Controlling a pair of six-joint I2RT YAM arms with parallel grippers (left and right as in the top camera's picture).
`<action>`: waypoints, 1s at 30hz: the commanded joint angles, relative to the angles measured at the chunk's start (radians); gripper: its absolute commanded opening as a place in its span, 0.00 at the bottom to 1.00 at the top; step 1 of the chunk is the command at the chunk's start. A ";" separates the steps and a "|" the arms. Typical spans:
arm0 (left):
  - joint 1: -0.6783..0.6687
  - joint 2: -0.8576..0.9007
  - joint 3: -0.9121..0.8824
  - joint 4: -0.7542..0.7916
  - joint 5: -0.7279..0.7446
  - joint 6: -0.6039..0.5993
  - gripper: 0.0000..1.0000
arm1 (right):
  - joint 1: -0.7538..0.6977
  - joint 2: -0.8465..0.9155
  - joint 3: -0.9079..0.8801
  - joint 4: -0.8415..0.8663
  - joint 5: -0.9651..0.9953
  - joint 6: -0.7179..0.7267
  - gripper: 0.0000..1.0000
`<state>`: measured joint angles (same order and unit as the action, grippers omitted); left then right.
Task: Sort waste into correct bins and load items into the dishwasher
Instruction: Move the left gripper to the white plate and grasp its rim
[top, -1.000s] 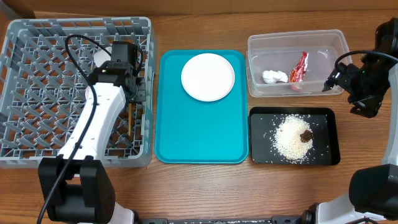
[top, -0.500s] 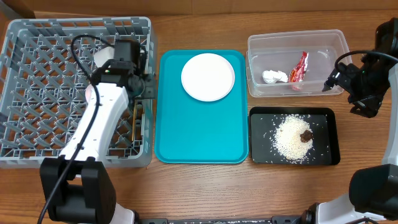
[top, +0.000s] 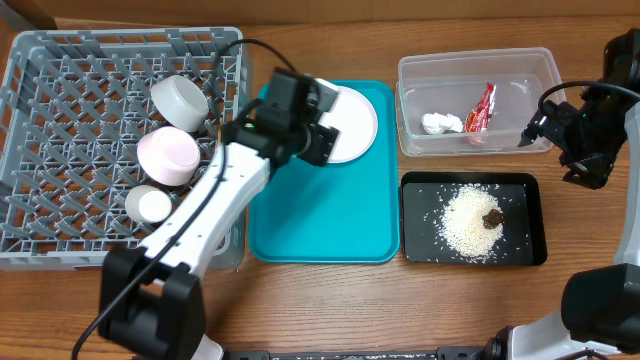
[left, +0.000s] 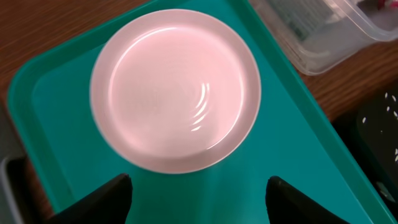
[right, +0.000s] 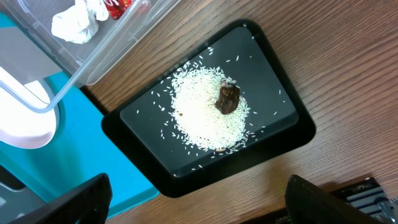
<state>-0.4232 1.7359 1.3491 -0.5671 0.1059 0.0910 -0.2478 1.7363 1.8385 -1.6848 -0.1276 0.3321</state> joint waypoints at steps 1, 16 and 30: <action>-0.023 0.078 0.017 0.027 0.014 0.089 0.72 | 0.000 -0.031 0.013 0.003 -0.005 -0.006 0.91; -0.037 0.272 0.017 -0.013 0.018 0.089 0.76 | 0.000 -0.031 0.013 0.008 -0.005 -0.006 0.91; -0.038 0.272 0.017 -0.142 0.018 0.085 0.34 | 0.000 -0.031 0.013 0.011 -0.005 -0.006 0.91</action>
<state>-0.4522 1.9930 1.3491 -0.7090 0.1131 0.1684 -0.2481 1.7363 1.8385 -1.6760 -0.1272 0.3317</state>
